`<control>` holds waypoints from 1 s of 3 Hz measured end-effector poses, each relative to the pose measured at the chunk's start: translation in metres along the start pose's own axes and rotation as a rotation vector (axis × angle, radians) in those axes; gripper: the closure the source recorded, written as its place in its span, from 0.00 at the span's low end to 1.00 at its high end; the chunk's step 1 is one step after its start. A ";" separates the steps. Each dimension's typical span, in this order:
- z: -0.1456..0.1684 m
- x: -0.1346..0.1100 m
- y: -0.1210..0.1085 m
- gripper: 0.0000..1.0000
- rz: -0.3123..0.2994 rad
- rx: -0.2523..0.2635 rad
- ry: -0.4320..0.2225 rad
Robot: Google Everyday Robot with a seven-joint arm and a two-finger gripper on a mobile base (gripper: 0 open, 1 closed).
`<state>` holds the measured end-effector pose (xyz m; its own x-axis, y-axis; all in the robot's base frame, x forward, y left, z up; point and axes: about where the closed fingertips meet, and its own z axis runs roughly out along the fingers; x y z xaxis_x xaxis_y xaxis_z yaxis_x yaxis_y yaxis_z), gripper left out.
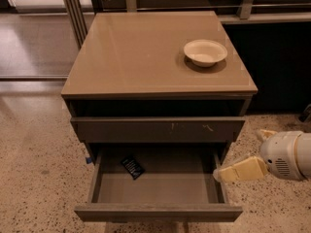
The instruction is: Pick rxbar blueberry from middle drawer and place on counter
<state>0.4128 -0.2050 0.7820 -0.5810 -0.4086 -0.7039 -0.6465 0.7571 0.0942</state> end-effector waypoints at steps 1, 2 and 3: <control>0.008 0.003 0.001 0.00 -0.011 -0.025 -0.013; 0.010 0.010 0.000 0.00 0.022 0.005 -0.023; 0.035 0.032 0.001 0.00 0.069 0.036 -0.065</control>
Offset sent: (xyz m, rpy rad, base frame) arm -0.0037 -0.0087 -0.0264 0.0355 -0.0157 -0.0968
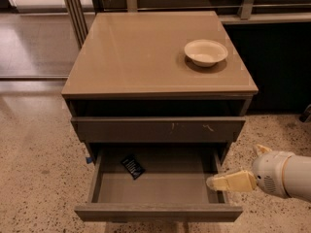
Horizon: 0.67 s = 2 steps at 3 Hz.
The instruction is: Pick rxbar blueberry from middle drawer and place on counter
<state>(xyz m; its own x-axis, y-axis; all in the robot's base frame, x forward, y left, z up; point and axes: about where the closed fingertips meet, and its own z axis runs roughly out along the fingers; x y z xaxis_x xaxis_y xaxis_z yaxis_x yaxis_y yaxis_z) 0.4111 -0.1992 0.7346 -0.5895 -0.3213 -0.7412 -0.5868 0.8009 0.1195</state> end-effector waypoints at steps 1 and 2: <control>0.037 0.009 -0.008 0.00 0.036 0.021 -0.062; 0.083 0.026 -0.016 0.00 0.076 0.010 -0.068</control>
Offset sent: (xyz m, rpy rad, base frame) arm 0.0753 0.0476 -0.1362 0.1199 0.0181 -0.0607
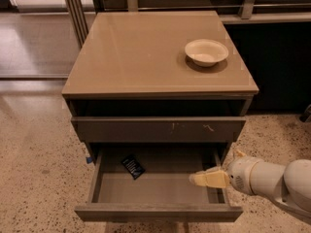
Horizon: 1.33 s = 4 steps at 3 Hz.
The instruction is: Pick rxbar blueberry from middle drawer and place on counter
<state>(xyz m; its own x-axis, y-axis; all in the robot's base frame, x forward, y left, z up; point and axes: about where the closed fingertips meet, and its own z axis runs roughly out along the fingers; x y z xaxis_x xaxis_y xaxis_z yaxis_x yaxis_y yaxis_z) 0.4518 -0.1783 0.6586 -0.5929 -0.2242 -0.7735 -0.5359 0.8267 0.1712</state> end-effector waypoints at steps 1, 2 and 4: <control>0.009 0.005 -0.002 0.00 0.011 -0.004 0.001; 0.007 0.004 0.000 0.00 0.004 0.016 0.017; 0.057 0.034 0.011 0.00 0.034 -0.005 -0.041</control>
Offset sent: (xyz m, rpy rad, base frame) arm -0.0007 -0.0011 -0.0059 -0.0482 0.0204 -0.0303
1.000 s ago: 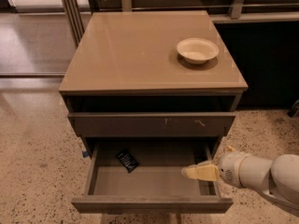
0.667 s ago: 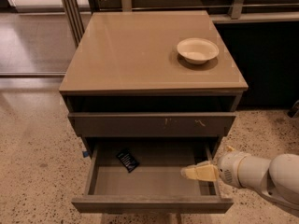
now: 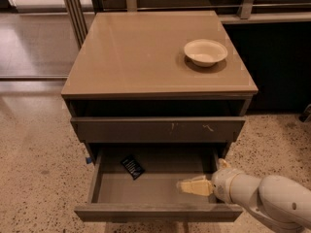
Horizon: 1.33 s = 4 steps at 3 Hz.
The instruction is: Pick rxbar blueberry from middle drawer and place on counter
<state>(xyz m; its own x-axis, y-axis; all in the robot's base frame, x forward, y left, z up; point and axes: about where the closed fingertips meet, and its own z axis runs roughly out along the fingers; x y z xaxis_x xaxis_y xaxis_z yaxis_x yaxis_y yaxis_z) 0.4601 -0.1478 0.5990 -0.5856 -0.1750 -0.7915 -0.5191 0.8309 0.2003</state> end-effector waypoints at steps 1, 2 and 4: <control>0.040 0.010 0.011 0.00 0.007 -0.055 -0.038; 0.102 0.023 0.024 0.00 -0.016 -0.119 -0.031; 0.112 0.033 0.023 0.00 -0.002 -0.073 -0.009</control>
Offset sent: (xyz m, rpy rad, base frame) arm 0.0447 0.0873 -0.0850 0.1057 -0.0196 0.1305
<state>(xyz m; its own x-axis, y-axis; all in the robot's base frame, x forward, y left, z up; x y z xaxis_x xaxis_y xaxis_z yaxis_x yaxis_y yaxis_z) 0.4983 -0.0752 0.5133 -0.5788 -0.1719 -0.7971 -0.5645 0.7899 0.2396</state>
